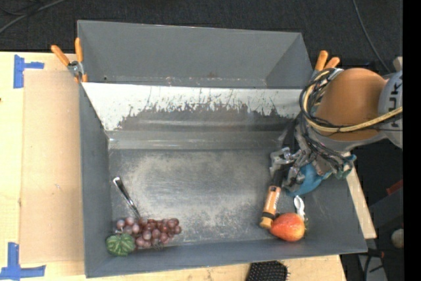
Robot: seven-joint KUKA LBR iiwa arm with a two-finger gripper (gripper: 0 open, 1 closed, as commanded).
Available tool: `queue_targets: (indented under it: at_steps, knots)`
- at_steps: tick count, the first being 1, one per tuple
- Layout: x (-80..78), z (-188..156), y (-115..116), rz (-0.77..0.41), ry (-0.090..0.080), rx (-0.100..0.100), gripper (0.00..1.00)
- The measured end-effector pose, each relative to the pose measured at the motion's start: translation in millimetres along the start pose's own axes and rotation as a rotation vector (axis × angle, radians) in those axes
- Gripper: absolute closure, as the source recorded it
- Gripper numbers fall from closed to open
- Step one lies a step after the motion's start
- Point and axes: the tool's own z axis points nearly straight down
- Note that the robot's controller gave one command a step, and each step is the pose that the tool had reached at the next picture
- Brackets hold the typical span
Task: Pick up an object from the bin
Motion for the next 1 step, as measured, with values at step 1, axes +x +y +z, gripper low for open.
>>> queue_targets:
  at_steps: [1]
  knots:
    - [18.6, -31.6, 0.5, 0.010, -0.005, 0.000, 1.00]
